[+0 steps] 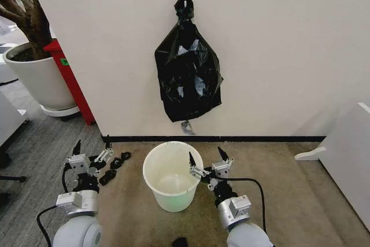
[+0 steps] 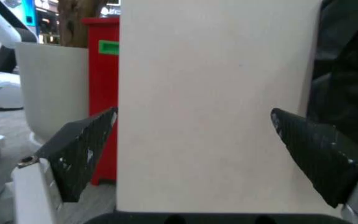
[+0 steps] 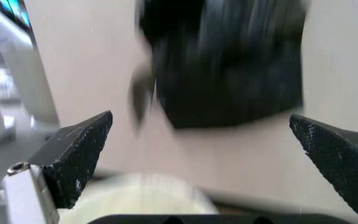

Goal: Place the garbage bag over the trash bin.

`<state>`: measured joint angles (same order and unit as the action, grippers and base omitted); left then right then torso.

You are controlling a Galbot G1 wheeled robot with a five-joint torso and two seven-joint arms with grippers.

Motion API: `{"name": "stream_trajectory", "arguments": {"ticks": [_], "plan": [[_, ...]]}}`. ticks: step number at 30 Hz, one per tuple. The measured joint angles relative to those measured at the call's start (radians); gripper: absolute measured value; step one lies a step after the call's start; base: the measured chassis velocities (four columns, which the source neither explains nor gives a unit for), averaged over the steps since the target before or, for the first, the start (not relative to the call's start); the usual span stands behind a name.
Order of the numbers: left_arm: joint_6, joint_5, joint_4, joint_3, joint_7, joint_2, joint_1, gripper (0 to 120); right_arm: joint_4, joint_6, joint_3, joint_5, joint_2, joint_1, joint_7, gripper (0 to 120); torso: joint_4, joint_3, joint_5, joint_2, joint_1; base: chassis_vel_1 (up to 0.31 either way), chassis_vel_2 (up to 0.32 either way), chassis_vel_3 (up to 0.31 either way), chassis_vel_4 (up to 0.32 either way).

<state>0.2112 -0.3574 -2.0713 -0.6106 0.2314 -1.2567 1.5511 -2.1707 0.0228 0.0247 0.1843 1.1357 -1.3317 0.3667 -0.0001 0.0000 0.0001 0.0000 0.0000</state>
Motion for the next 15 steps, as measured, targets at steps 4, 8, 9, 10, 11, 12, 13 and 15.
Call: {"name": "stream_trajectory", "arguments": {"ticks": [4,8,9,10,11,12,13,15], "plan": [[0.005,-0.012,-0.001,0.007,-0.016,0.006,-0.006,98,-0.003,0.050,-0.086,-0.045,0.004,0.138,-0.045,100,-0.0001,0.000,0.0001,0.000,0.000,0.000,0.000,0.000,0.000],[0.007,-0.006,0.010,0.011,-0.017,0.006,-0.005,98,0.002,0.013,-0.108,0.007,-0.013,0.243,-0.020,100,0.0004,0.000,-0.0002,0.000,0.000,0.000,0.000,0.000,0.000],[0.007,-0.003,0.015,0.015,-0.018,0.006,-0.004,98,0.019,-0.010,-0.113,0.047,-0.025,0.302,-0.002,100,0.0003,0.000,-0.0003,0.000,0.000,0.000,0.000,0.000,0.000],[0.007,-0.002,0.015,0.018,-0.019,0.006,-0.003,98,0.030,-0.019,-0.114,0.065,-0.031,0.331,0.006,100,0.0004,0.000,-0.0002,0.000,0.000,0.000,0.000,0.000,0.000],[0.008,-0.003,0.016,0.021,-0.020,0.007,-0.004,98,0.040,-0.026,-0.114,0.079,-0.036,0.355,0.012,100,0.0002,0.000,0.0000,0.000,0.000,0.000,0.000,0.000,0.000],[0.011,-0.012,0.016,0.028,-0.031,0.011,-0.006,98,0.067,-0.038,-0.110,0.114,-0.046,0.412,0.027,100,0.0002,0.000,-0.0002,0.000,0.000,0.000,0.000,0.000,0.000],[0.021,-0.055,0.010,0.043,-0.070,0.028,-0.020,98,0.101,-0.045,-0.098,0.142,-0.053,0.472,0.039,100,0.0007,0.000,-0.0002,0.000,0.000,0.000,0.000,0.000,0.000],[0.026,-0.105,0.001,0.058,-0.104,0.049,-0.035,98,0.117,-0.045,-0.093,0.148,-0.053,0.496,0.045,100,0.0007,0.000,-0.0003,0.000,0.000,0.000,0.000,0.000,0.000]]}}
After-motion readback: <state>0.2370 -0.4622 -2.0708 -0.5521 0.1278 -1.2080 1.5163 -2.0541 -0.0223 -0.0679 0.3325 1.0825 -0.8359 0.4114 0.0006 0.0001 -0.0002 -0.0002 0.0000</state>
